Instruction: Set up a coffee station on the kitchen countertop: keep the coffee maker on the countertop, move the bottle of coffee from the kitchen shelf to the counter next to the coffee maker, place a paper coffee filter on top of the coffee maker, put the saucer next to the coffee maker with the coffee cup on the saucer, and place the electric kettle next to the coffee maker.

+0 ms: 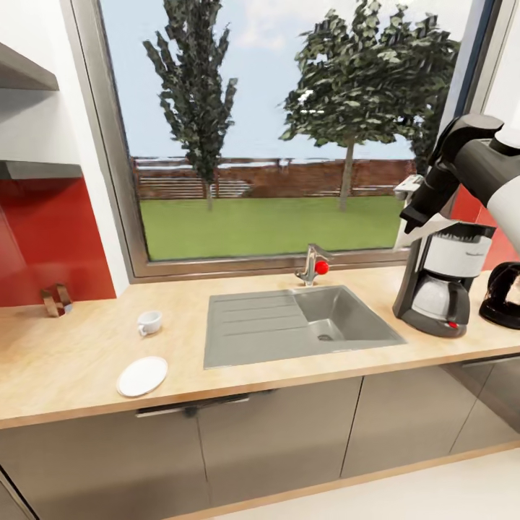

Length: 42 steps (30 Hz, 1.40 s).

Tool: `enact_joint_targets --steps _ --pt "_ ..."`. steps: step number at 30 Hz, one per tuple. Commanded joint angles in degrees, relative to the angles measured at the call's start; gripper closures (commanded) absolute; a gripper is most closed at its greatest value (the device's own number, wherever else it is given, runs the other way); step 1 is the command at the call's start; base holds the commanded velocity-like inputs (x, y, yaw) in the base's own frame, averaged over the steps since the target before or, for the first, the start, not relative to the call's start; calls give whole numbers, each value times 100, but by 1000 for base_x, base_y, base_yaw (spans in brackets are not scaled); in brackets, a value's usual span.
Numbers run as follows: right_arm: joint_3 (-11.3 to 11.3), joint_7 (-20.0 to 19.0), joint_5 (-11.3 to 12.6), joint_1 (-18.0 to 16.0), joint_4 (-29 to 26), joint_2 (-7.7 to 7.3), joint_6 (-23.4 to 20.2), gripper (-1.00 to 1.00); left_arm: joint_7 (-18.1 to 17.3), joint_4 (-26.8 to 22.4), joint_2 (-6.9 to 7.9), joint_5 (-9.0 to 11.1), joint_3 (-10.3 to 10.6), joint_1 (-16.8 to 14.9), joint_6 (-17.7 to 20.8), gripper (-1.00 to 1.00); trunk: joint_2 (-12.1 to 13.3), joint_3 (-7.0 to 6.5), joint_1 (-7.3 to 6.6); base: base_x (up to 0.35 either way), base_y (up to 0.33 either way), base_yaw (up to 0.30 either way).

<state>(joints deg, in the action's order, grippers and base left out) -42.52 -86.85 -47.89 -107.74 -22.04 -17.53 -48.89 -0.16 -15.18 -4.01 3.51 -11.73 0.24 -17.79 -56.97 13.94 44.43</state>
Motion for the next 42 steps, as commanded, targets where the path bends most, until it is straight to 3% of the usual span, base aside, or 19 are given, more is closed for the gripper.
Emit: enact_joint_targets --steps 1,18,33,42 --pt "-2 -78 -42 -1 -35 -7 -108 100 -2 -11 -2 36 4 2 -5 -100 -4 7 2 209 -231 0" --pt "-2 -84 -45 -6 -244 -14 -119 100 -2 -11 -19 36 4 2 -5 -100 -4 7 2 132 -256 0" --pt "-2 -81 -51 -101 -248 -21 -137 100 -2 -11 -20 36 1 2 -5 -100 -4 7 2 2 -74 0" --pt "-2 -59 -54 -106 -249 -110 -145 100 -2 -11 -20 36 2 2 -5 -100 -4 7 2 32 -71 0"
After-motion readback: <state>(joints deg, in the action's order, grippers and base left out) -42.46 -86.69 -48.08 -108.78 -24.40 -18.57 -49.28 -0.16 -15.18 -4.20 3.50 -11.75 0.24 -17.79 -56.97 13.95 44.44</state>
